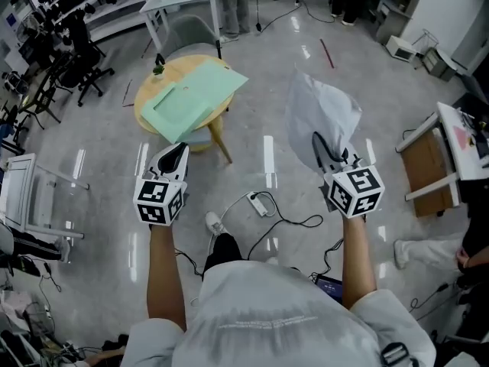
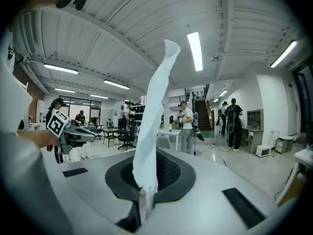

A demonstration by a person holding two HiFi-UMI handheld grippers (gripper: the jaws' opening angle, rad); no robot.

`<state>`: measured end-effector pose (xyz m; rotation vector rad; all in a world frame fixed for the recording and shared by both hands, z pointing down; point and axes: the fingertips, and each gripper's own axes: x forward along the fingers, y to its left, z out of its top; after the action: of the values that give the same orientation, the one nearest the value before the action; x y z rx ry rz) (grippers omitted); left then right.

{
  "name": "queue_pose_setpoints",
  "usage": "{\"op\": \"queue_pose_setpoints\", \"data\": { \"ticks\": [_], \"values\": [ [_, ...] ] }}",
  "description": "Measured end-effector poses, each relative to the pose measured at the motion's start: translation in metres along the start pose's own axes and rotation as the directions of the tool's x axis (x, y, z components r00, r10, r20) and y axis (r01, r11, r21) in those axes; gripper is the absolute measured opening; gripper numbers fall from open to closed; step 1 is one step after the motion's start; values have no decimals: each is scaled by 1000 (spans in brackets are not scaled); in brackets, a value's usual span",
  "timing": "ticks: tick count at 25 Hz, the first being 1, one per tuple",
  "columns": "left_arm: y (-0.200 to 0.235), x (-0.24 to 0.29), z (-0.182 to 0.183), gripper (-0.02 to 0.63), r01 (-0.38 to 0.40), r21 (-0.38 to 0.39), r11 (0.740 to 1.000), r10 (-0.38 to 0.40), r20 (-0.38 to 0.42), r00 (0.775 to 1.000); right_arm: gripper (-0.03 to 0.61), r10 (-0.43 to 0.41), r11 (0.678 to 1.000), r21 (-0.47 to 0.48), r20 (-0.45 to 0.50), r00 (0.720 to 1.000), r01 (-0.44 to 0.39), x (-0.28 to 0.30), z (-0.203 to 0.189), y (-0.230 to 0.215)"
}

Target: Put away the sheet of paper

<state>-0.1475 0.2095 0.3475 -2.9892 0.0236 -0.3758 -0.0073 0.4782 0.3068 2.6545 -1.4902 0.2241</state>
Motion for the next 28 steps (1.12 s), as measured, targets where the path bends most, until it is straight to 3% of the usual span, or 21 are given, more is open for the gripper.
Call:
{"op": "queue_pose_setpoints", "data": {
  "ticks": [8, 12, 15, 22, 28],
  "values": [
    [101, 74, -7, 32, -13, -29, 999, 14, 7, 1000, 29, 7, 998, -64, 2, 1000, -7, 106, 27, 2],
    [149, 113, 4, 32, 25, -5, 1000, -25, 33, 999, 29, -31, 998, 49, 20, 999, 30, 165, 43, -5],
    [186, 136, 5, 32, 52, 12, 999, -53, 35, 998, 29, -63, 995, 77, 9, 998, 63, 208, 48, -3],
    [261, 182, -19, 32, 74, -51, 996, -73, 22, 997, 29, -78, 996, 26, -59, 995, 80, 290, 51, 13],
    [297, 205, -40, 32, 102, -93, 990, -101, 10, 995, 29, -71, 997, -18, -140, 988, 69, 340, 41, 27]
  ]
}}
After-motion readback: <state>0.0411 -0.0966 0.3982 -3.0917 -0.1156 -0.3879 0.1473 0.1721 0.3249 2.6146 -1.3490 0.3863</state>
